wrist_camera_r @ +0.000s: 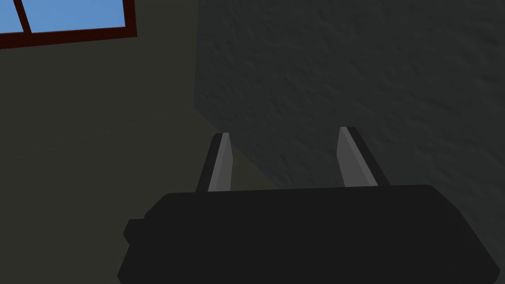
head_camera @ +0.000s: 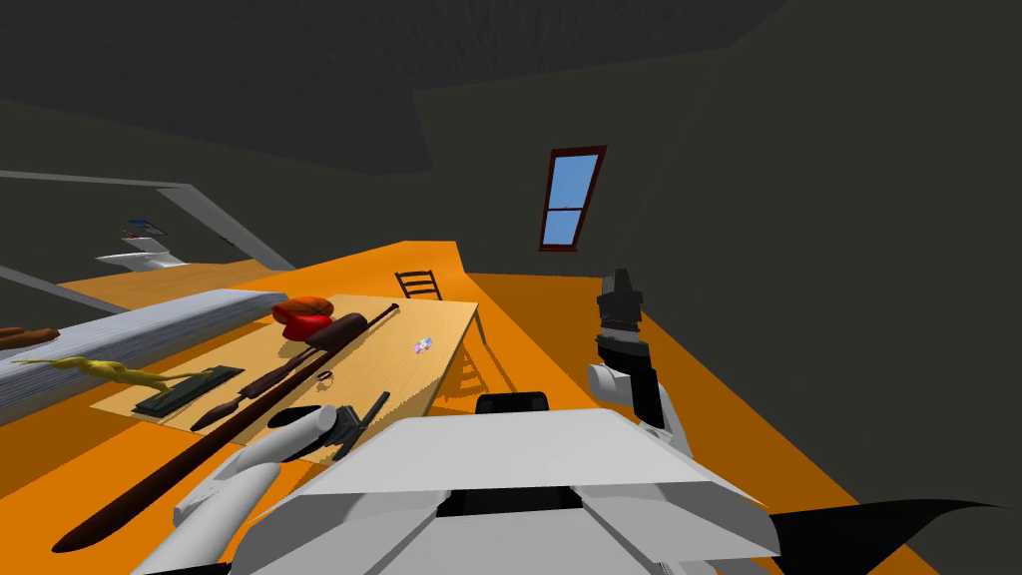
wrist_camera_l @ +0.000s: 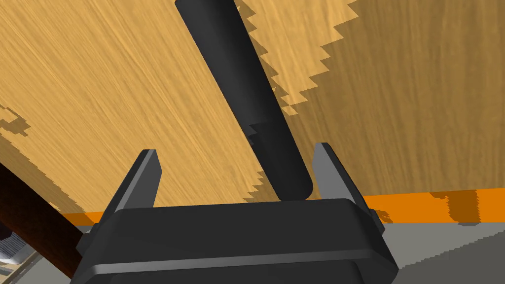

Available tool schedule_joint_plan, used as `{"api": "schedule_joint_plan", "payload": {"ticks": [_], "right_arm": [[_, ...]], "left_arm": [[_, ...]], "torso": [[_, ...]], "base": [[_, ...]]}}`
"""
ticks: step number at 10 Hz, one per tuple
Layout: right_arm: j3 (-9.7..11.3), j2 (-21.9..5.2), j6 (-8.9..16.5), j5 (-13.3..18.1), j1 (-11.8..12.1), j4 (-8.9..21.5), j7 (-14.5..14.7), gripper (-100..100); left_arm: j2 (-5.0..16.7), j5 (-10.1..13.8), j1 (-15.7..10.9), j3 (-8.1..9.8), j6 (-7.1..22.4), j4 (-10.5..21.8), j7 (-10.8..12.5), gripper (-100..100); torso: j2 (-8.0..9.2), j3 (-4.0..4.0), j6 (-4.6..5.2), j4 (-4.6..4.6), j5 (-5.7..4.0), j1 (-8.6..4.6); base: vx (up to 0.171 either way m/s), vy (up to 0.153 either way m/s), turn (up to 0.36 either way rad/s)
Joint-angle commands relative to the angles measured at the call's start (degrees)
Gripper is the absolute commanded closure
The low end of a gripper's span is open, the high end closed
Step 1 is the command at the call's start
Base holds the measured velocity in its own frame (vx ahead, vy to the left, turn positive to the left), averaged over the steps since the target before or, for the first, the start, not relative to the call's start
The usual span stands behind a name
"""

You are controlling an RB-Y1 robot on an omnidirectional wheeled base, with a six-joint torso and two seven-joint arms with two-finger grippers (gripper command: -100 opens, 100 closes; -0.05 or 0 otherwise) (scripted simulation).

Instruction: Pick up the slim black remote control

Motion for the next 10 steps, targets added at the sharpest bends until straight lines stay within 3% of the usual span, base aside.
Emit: {"api": "schedule_joint_plan", "payload": {"ticks": [1, 4, 6, 10], "right_arm": [[0.00, 0.00, 0.00, 0.00, 0.00, 0.00, 0.00, 0], [0.00, 0.00, 0.00, 0.00, 0.00, 0.00, 0.00, 0], [0.00, 0.00, 0.00, 0.00, 0.00, 0.00, 0.00, 0], [0.00, 0.00, 0.00, 0.00, -0.01, 0.00, 0.00, 0]], "left_arm": [[0.29, 0.31, -0.55, 0.02, 0.22, 1.65, -0.18, -100], [1.51, 0.88, -2.26, 0.89, 3.78, 6.81, 1.30, -100], [1.51, 0.88, -2.26, 0.89, 3.78, 8.27, 1.30, -100], [2.40, 1.21, -3.83, 1.57, 6.85, 13.54, 2.65, -100]], "torso": [[0.00, 0.00, 0.00, 0.00, 0.00, 0.00], [0.01, 0.01, 0.01, 0.00, 0.00, -0.02], [-0.04, -0.02, 0.00, -0.01, 0.00, -0.01], [0.14, 0.08, 0.01, 0.03, -0.01, -0.04]], "base": [[0.036, 0.006, 0.003], [0.084, 0.015, 0.014], [0.064, 0.005, 0.002], [0.056, 0.008, 0.007]]}}
